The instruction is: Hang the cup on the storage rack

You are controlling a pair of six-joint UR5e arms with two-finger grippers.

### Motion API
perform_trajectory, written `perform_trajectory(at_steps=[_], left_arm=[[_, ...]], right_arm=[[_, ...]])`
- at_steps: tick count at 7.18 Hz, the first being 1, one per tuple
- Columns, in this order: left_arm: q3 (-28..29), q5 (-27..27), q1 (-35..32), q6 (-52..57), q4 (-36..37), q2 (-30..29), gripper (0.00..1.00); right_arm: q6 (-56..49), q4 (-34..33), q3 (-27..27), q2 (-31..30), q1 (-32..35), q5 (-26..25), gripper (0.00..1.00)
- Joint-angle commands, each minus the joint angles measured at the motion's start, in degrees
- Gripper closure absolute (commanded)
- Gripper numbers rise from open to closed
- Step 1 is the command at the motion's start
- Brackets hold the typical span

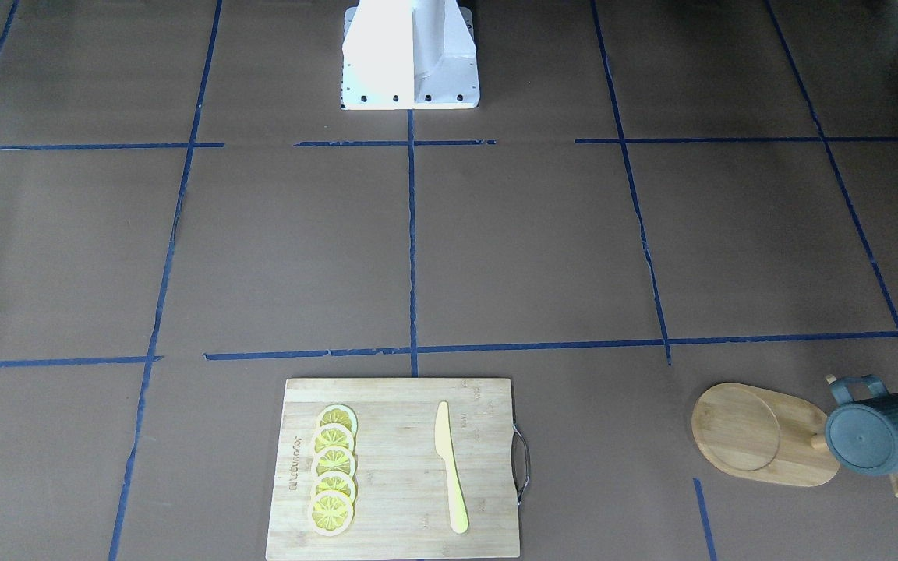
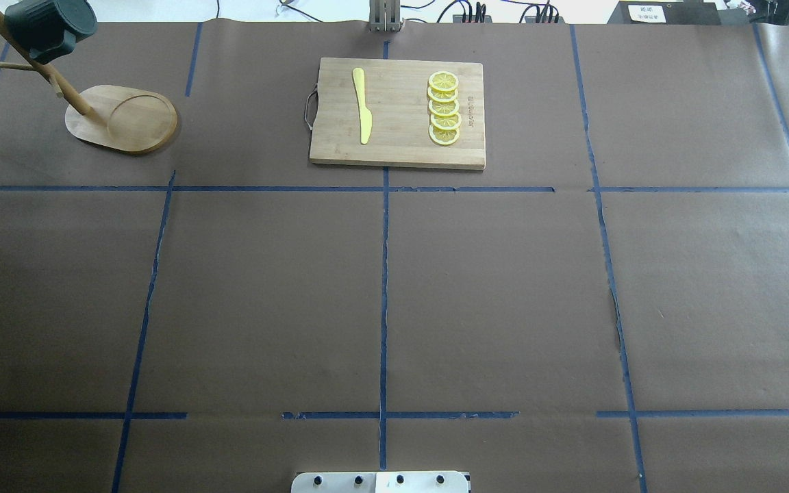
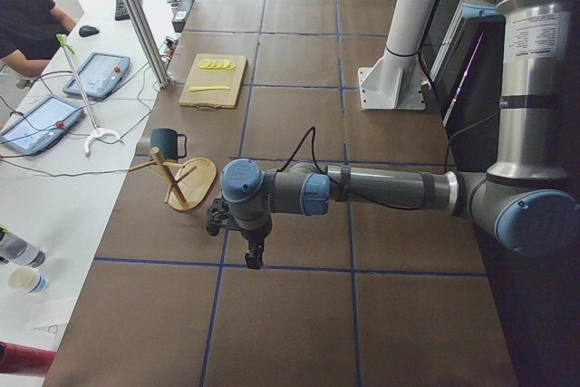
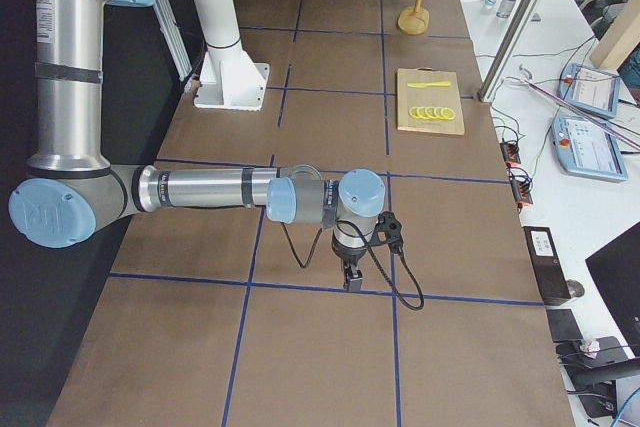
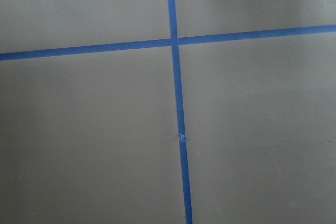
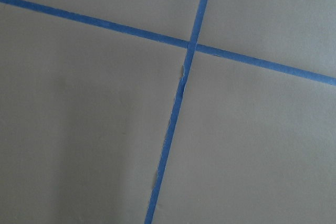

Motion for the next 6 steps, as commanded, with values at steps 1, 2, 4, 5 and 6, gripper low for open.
perform_trajectory(at_steps=[1, 2, 4, 5, 6], left_arm=[[-1.6, -0.3, -0.3, 2.2, 1.7, 1.0, 0.00], [-2.3, -0.5, -0.3, 2.2, 2.7, 0.8, 0.00], [-2.4, -0.2, -0.3, 2.1, 2.8, 0.9, 0.00], [-3.1, -0.1, -0.3, 2.1, 2.8, 1.3, 0.00], [-3.4, 0.1, -0.3, 2.1, 2.8, 1.3, 0.00]], right_arm=[[0.0, 0.1, -0.4, -0.3, 0.5, 0.1, 0.00], [0.0, 0.1, -0.5, -0.3, 0.5, 0.1, 0.00], [0.4, -0.1, -0.2, -0.6, 0.4, 0.2, 0.00], [0.8, -0.1, -0.3, -0.7, 0.4, 0.1, 0.00], [0.8, 0.0, -0.2, -0.7, 0.4, 0.2, 0.00]])
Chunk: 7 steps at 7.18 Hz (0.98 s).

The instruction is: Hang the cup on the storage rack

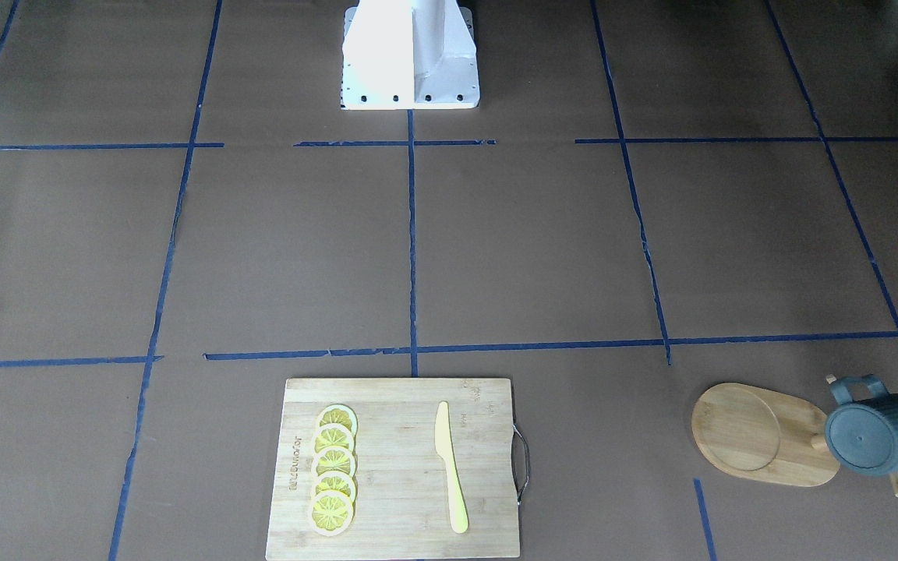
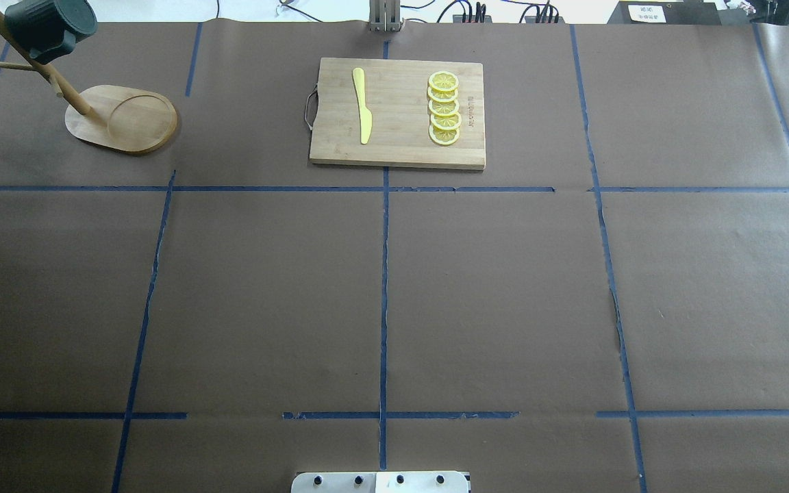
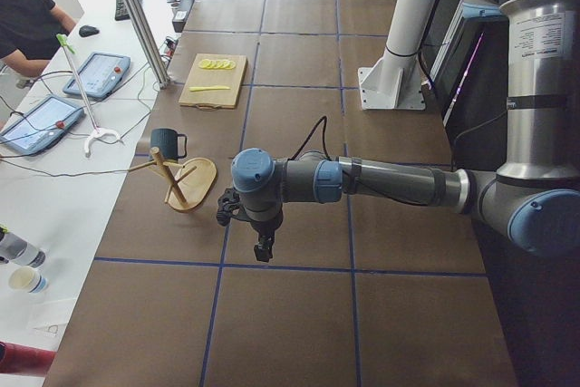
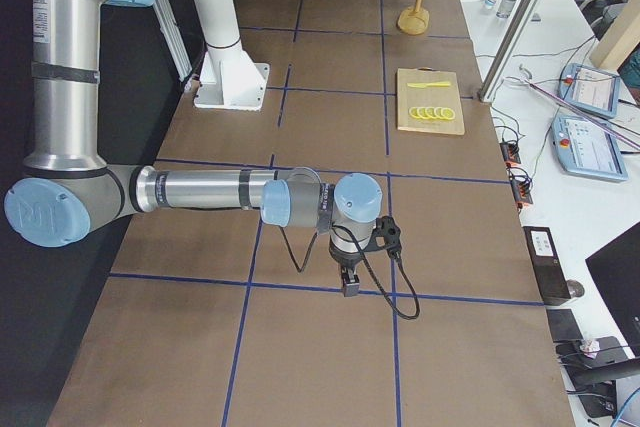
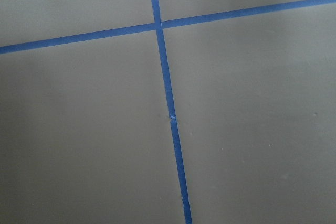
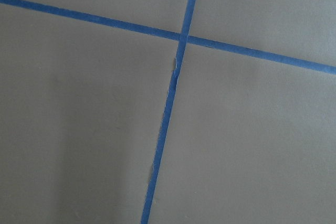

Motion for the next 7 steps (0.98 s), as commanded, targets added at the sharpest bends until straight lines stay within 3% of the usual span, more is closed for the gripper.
perform_trajectory(at_steps=[1, 7], left_arm=[[-0.4, 0.2, 0.0, 0.0, 0.0, -0.2, 0.00], [0.9, 0.2, -0.1, 0.3, 0.0, 0.3, 0.00]], right_arm=[[0.2, 0.0, 0.1, -0.1, 0.0, 0.0, 0.00], [0.2, 0.1, 0.0, -0.1, 0.0, 0.1, 0.00]])
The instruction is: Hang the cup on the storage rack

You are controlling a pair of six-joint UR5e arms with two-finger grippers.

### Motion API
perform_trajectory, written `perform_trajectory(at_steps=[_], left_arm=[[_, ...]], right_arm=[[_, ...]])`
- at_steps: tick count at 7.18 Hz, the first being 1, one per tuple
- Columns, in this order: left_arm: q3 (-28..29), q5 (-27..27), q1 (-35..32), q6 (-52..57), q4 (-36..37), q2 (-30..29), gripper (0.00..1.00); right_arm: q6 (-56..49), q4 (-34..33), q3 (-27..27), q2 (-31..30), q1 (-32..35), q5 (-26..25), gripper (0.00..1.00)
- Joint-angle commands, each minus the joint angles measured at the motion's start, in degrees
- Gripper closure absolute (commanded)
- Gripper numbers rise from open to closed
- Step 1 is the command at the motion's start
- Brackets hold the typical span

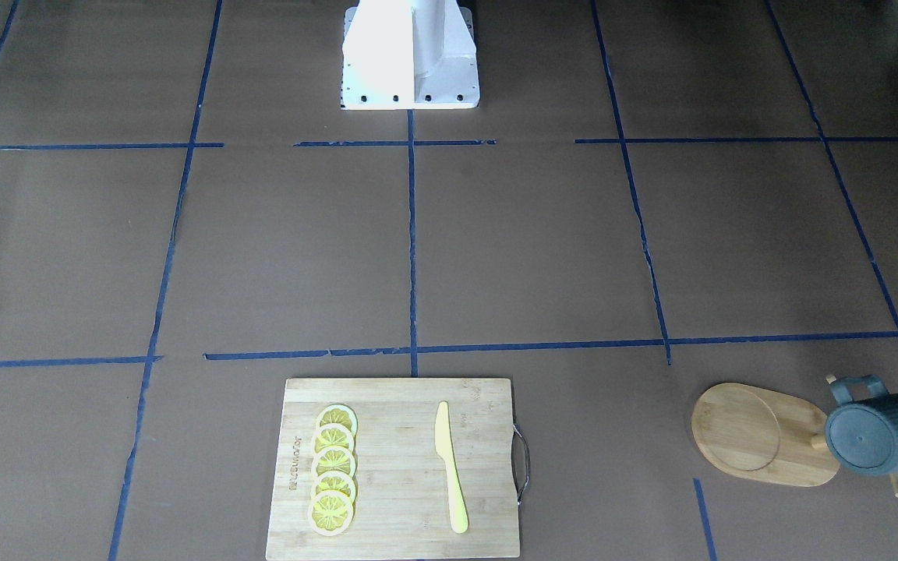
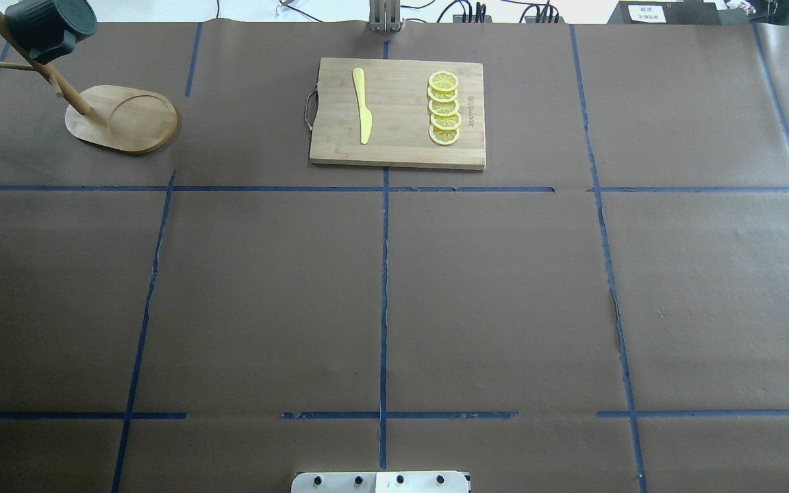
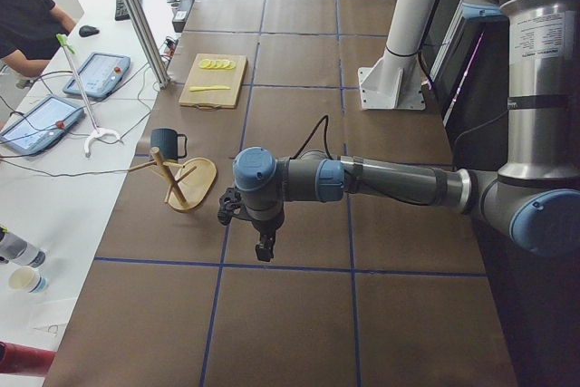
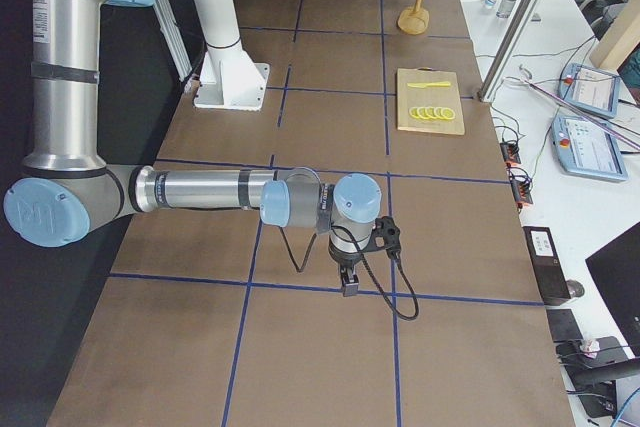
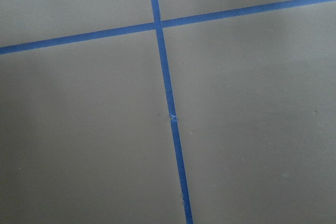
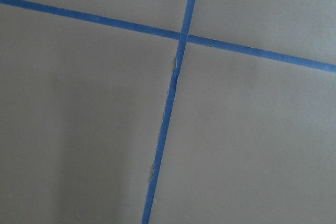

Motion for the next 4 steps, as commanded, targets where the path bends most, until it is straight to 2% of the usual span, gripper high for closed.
perform_trajectory(at_steps=[1, 4], left_arm=[[1.6, 0.0, -0.1, 0.1, 0.0, -0.1, 0.00], [1.5, 0.0, -0.8, 0.1, 0.1, -0.5, 0.00]], right_arm=[[0.0, 0.0, 0.1, 0.0, 0.0, 0.0, 0.00], [0.0, 0.1, 0.0, 0.0, 0.0, 0.0, 0.00]])
